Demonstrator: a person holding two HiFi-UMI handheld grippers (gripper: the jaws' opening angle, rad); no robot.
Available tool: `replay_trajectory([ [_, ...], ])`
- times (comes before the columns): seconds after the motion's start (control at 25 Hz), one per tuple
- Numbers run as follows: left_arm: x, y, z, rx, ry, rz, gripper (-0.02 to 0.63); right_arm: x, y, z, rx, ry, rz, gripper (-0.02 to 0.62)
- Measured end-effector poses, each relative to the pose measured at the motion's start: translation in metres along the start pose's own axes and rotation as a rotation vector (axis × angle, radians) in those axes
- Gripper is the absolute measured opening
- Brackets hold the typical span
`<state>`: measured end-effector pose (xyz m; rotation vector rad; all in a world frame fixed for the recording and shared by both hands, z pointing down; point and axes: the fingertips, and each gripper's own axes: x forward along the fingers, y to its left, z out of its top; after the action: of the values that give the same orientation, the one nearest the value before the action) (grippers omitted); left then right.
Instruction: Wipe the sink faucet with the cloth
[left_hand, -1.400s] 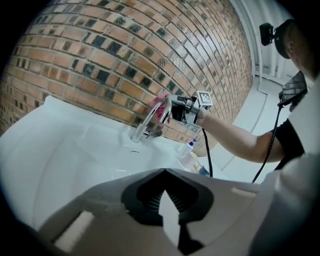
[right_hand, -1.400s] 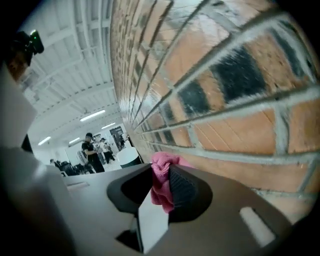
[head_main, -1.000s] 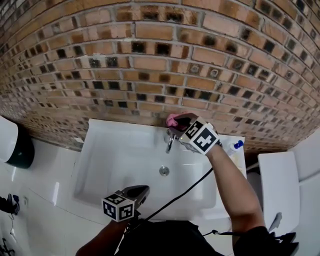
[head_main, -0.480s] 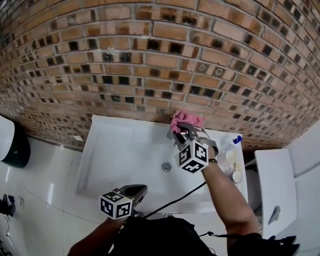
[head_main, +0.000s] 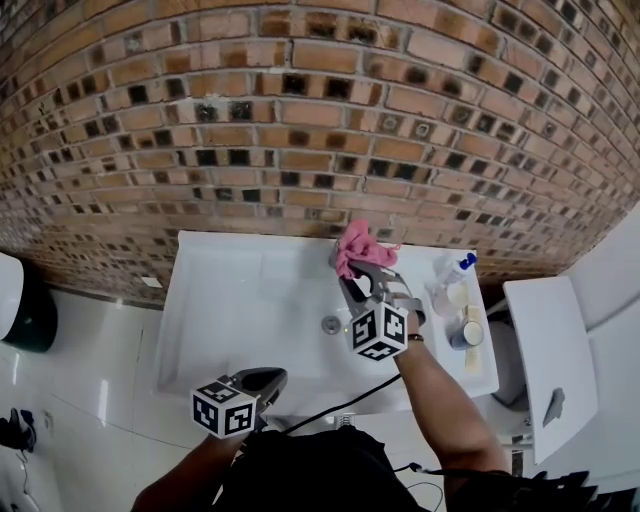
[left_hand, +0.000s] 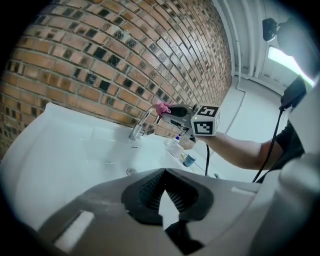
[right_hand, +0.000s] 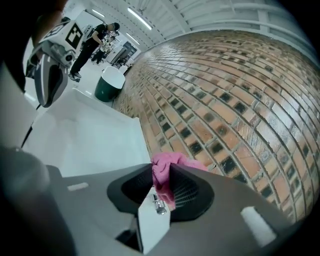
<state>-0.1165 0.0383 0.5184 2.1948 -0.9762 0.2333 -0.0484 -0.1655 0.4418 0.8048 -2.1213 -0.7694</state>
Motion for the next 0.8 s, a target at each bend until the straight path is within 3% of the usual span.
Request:
replay_trajectory([
  [0.28,-0.023,0.009,-0.003,-0.012,-0.021,0.022,0.006,-0.002,0.018,-0.007,0.069,0.011,0.000,0.095],
  [0.8,-0.051,0.019,-0.021,-0.019,-0.007,0.023,0.006,-0.003,0.060,-0.025,0.231,0.089,0.080,0.097],
])
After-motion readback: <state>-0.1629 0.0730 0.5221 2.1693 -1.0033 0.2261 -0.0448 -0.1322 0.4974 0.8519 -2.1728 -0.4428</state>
